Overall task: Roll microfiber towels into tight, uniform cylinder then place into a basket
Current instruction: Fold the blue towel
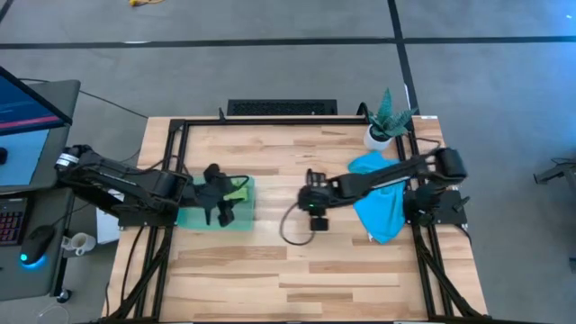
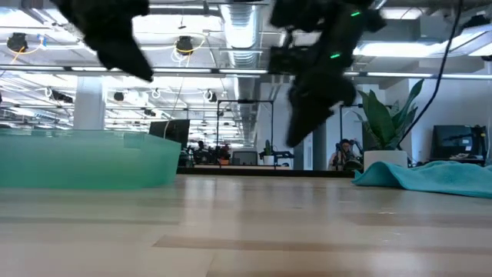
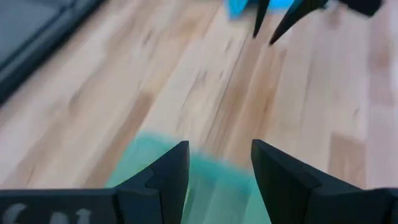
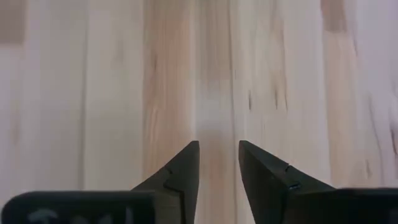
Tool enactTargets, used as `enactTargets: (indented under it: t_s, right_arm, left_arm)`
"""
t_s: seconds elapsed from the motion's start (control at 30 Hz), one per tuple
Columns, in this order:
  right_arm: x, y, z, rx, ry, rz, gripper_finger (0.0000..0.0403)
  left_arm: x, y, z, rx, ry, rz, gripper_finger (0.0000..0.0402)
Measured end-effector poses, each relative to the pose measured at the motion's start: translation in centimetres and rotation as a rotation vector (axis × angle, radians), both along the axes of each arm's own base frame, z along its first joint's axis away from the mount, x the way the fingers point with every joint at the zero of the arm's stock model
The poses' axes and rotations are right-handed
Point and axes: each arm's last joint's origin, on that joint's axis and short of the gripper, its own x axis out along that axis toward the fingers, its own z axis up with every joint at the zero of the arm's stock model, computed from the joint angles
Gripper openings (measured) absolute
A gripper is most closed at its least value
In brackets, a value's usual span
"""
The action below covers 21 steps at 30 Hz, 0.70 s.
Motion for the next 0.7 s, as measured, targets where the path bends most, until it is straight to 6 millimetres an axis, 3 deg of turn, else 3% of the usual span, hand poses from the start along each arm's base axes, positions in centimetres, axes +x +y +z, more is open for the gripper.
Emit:
enactTargets:
  t_s: [0.2, 0.43, 0.7]
  right_arm:
    - [-5.3, 1.9, 0.5, 0.0, -0.043, -0.085, 0.0123]
    - [-11.5, 4.1, -1.0, -0.048, -0.111, -0.247, 0.0122]
    - [-14.9, 4.7, -0.5, -0.185, -0.281, -0.426, 0.0122]
  left_arm:
    - [3.6, -0.9, 0.1, 0.07, -0.159, -0.124, 0.0165]
    - [7.9, -1.9, -2.1, 0.165, -0.245, -0.194, 0.0165]
    - [12.6, -2.3, -3.8, 0.191, -0.224, -0.23, 0.0165]
